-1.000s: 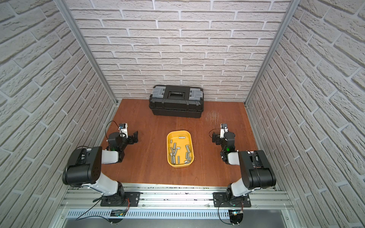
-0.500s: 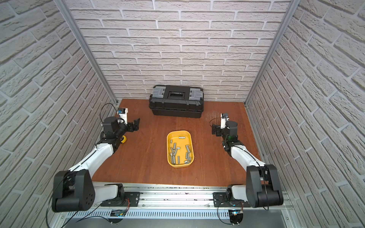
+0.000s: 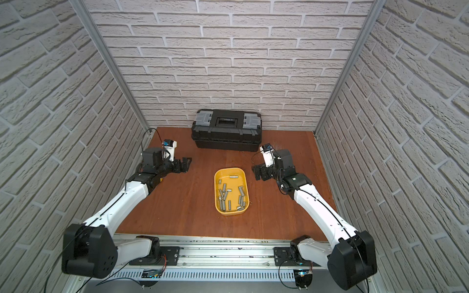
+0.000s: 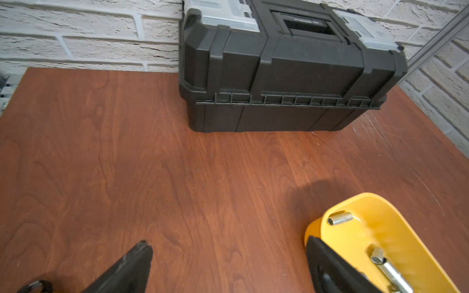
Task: Take out the socket from the storage box
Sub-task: Pick up the socket head from the storage box.
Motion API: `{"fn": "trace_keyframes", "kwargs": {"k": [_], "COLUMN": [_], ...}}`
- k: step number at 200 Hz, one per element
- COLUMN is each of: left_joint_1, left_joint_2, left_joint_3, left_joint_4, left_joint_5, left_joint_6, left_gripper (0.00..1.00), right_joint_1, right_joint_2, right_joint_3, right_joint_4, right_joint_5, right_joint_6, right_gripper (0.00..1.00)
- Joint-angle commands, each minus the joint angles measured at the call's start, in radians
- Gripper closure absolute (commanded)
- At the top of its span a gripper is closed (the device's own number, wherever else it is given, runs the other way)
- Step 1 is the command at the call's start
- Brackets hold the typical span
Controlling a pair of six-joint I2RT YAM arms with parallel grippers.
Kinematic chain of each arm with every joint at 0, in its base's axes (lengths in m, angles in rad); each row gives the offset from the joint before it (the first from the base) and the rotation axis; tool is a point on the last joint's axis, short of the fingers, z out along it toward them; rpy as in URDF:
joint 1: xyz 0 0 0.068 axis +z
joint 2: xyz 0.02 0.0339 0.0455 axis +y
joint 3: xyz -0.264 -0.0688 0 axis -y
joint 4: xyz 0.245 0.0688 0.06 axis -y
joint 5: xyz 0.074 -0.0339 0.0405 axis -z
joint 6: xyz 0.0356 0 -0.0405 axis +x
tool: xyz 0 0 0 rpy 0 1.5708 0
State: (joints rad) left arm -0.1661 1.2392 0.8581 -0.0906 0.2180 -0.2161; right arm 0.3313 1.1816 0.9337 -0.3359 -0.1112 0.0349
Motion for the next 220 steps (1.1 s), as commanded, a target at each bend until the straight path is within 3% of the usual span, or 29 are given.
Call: {"fn": "trace_keyframes", "kwargs": {"k": [1, 33, 59, 96, 140, 168, 220], "left_joint_1": [-0.060, -0.158, -0.233, -0.248, -0.281, -0.281, -0.284], "left_joint_2": [0.009, 0.012, 0.018, 0.016, -0.018, 0.000, 0.020], "left_joint_3": [0.029, -0.027, -0.067, -0.090, -0.078, -0.004, 0.110], "left_joint_4": [-0.052, -0.001, 0.023, 0.024, 0.027, -0.121, -0.208], "left_joint_5": [0.004, -0.011, -0.093, -0.244, -0.333, -0.564, -0.508], "left_joint_6": [-0.008, -0.088, -0.155, -0.313, -0.309, -0.393, -0.207], "left_gripper": [0.02, 0.02, 0.02, 0.02, 0.02, 0.02, 0.02], "right_joint_1": [0.078, 0.191, 0.276, 0.343, 0.370, 0.372, 0.379], "right_joint_2": [0.051, 0.175, 0.253, 0.377, 0.479, 0.536, 0.633], "right_joint_3": [0.053, 0.141, 0.166, 0.221, 0.258, 0.290, 0.354], "right_joint_4": [-0.092, -0.152, -0.124, -0.145, -0.140, -0.152, -0.169], "right_joint_5": [-0.024, -0.007, 0.003, 0.028, 0.022, 0.021, 0.029], "right_joint_6": [0.007, 0.013, 0.027, 0.037, 0.049, 0.068, 0.122], "right_gripper": [0.10, 0.22, 0.23, 0.24, 0.26, 0.29, 0.36]}}
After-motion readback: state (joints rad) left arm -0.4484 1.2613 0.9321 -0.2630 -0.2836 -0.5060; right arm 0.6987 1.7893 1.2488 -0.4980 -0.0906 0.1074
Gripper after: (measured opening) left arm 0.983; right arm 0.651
